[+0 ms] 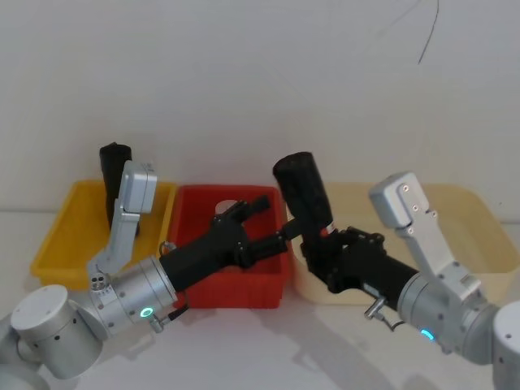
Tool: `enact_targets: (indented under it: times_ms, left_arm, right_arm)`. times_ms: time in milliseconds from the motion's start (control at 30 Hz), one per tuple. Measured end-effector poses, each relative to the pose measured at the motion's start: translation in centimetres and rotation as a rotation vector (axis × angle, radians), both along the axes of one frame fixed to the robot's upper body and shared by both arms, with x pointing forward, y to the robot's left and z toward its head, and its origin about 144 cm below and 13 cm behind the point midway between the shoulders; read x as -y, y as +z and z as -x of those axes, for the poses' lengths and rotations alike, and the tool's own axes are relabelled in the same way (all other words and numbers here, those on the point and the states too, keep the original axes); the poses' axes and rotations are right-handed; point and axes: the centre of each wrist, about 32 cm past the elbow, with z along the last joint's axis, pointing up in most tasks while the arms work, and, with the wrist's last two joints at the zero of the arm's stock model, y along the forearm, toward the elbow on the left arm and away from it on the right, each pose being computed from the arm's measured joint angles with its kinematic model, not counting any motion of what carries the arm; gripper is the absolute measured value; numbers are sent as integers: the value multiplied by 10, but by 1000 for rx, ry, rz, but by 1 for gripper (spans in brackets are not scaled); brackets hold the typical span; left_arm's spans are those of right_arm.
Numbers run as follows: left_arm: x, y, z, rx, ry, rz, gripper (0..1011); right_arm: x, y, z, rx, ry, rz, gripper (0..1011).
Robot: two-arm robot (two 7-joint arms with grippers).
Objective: Pick up the garbage bag with the one hand and transfer it to the other hand.
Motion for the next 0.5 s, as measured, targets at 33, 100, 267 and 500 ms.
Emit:
enact_targets:
  times_ms: [33, 100, 267, 500]
  left_arm:
    - [0, 0, 0, 0, 0, 0, 1000]
    - [0, 0, 0, 0, 0, 0, 1000]
    - [0, 0, 0, 0, 0, 0, 1000]
    - [0, 0, 0, 0, 0, 0, 1000]
  right_arm:
    - [3, 1, -2, 4, -7, 4, 478]
    - [7, 3, -4, 12, -19, 13, 478]
    - [24, 10, -15, 32, -57, 45, 478]
    - [49, 18, -28, 44, -120, 92, 478]
